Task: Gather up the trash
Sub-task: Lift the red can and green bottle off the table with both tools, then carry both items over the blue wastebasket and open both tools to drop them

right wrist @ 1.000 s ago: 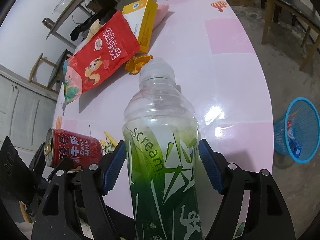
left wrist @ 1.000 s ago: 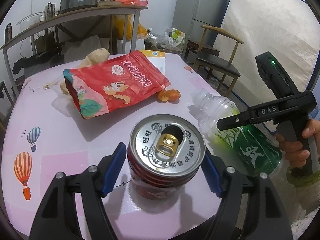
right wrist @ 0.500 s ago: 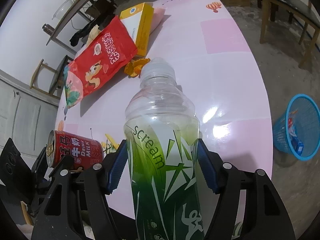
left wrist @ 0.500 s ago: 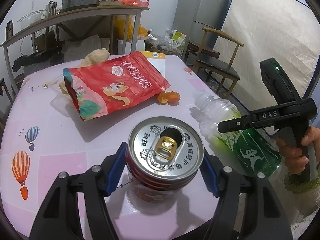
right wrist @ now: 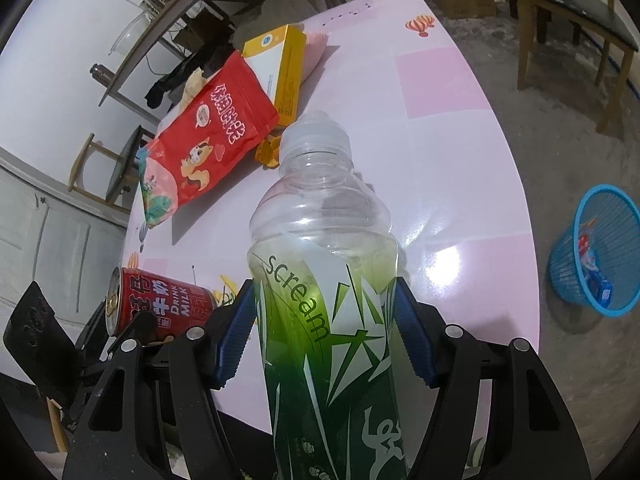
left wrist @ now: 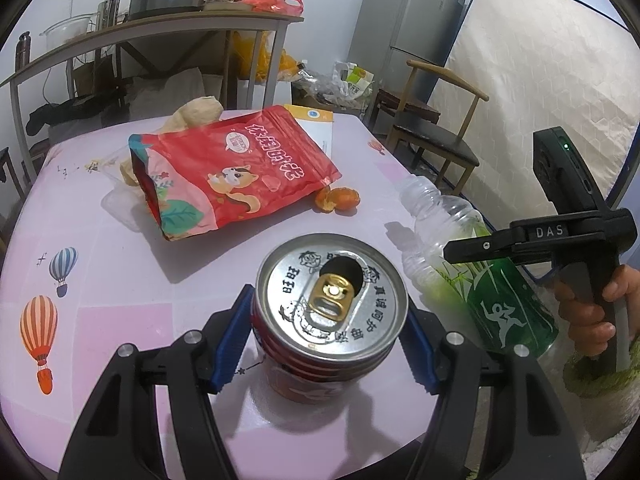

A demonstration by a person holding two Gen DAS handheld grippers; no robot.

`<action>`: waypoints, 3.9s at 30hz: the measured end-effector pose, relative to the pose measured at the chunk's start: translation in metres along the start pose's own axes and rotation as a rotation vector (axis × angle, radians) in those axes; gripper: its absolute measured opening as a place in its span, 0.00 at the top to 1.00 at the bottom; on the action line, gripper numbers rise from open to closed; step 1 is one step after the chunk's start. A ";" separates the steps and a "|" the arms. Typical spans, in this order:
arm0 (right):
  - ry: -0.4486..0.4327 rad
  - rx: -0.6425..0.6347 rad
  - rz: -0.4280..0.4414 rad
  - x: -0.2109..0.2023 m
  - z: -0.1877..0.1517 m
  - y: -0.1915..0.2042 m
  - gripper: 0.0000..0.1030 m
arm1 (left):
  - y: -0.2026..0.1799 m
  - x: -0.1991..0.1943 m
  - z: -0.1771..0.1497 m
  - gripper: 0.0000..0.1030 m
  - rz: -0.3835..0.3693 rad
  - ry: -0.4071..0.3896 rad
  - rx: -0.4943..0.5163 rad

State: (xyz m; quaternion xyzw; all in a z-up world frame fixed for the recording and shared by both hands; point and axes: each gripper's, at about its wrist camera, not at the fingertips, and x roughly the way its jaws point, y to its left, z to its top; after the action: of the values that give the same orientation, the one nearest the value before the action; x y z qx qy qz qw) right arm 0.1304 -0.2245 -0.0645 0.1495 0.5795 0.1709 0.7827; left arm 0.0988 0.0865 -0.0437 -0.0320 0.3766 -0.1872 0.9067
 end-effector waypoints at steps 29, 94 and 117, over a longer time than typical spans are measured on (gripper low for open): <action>-0.013 0.049 0.039 -0.004 -0.004 -0.010 0.39 | -0.011 -0.006 0.009 0.36 0.021 0.006 -0.003; -0.115 0.101 0.089 -0.049 -0.018 -0.031 0.39 | -0.054 -0.030 0.049 0.36 -0.031 -0.113 0.068; -0.412 0.375 0.032 -0.159 -0.072 -0.139 0.39 | -0.145 0.005 0.104 0.36 -0.288 -0.085 0.173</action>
State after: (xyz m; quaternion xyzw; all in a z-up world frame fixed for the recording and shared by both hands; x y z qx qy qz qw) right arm 0.0313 -0.4168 -0.0087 0.3322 0.4273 0.0389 0.8400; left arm 0.1286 -0.0585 0.0556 -0.0154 0.3118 -0.3454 0.8850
